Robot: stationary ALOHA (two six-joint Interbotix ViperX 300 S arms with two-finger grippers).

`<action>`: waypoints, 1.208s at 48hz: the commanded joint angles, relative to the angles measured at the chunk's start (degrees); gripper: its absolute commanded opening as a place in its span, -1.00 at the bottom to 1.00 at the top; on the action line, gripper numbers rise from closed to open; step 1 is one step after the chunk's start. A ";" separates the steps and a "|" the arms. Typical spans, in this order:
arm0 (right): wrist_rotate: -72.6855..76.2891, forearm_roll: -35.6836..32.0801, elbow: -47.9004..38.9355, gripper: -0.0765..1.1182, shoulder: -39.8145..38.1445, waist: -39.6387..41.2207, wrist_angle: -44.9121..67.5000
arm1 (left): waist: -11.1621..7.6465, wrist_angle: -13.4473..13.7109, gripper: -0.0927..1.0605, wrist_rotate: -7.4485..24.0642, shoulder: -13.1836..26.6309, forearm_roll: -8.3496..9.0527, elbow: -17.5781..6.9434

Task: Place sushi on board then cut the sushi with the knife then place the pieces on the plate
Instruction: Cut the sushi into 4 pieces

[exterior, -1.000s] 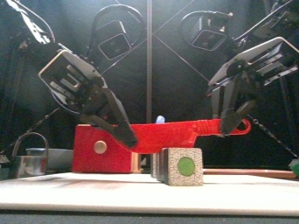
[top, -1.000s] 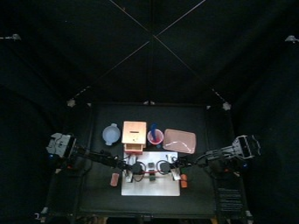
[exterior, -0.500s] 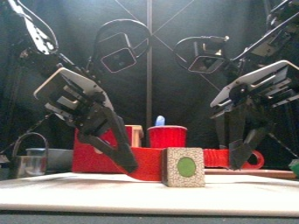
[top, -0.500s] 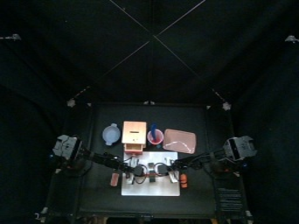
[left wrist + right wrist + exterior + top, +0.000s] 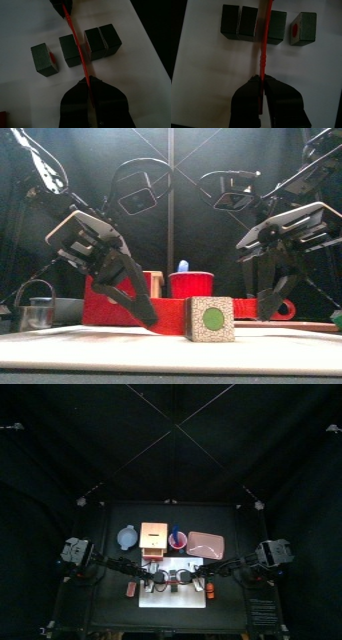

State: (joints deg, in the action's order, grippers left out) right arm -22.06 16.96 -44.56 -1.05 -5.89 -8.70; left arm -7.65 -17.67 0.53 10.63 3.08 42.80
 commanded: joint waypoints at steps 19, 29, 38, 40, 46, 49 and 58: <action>-0.26 3.52 3.78 -0.60 -9.67 -4.57 0.18 | -3.34 -5.01 -0.27 0.18 -6.15 0.18 -3.60; -0.26 4.39 3.34 -0.60 -8.44 -4.39 0.35 | -3.43 -5.36 -0.27 0.18 -4.75 -0.09 -3.69; -0.35 3.34 2.64 -0.60 -8.17 -4.13 0.35 | -3.34 -5.36 -0.27 0.18 -3.43 -0.09 -3.87; -0.35 2.81 2.64 -0.60 -7.91 -3.87 0.53 | -3.34 -5.36 -0.27 0.18 -3.08 -0.09 -4.13; -0.35 2.20 2.55 -0.60 -6.59 -3.52 0.88 | -3.34 -5.27 -0.27 0.26 -2.29 -0.09 -4.48; -0.35 2.11 2.72 -0.60 -6.33 -3.34 0.88 | -3.34 -5.27 -0.27 0.26 -2.37 -0.09 -4.48; -0.53 2.11 3.34 -0.60 -7.38 -3.16 0.88 | -3.25 -5.27 -0.27 0.35 -3.78 0.09 -4.48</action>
State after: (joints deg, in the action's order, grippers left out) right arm -22.06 19.42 -44.47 -6.68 -10.46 -10.02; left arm -11.78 -20.57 0.44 8.61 2.99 42.36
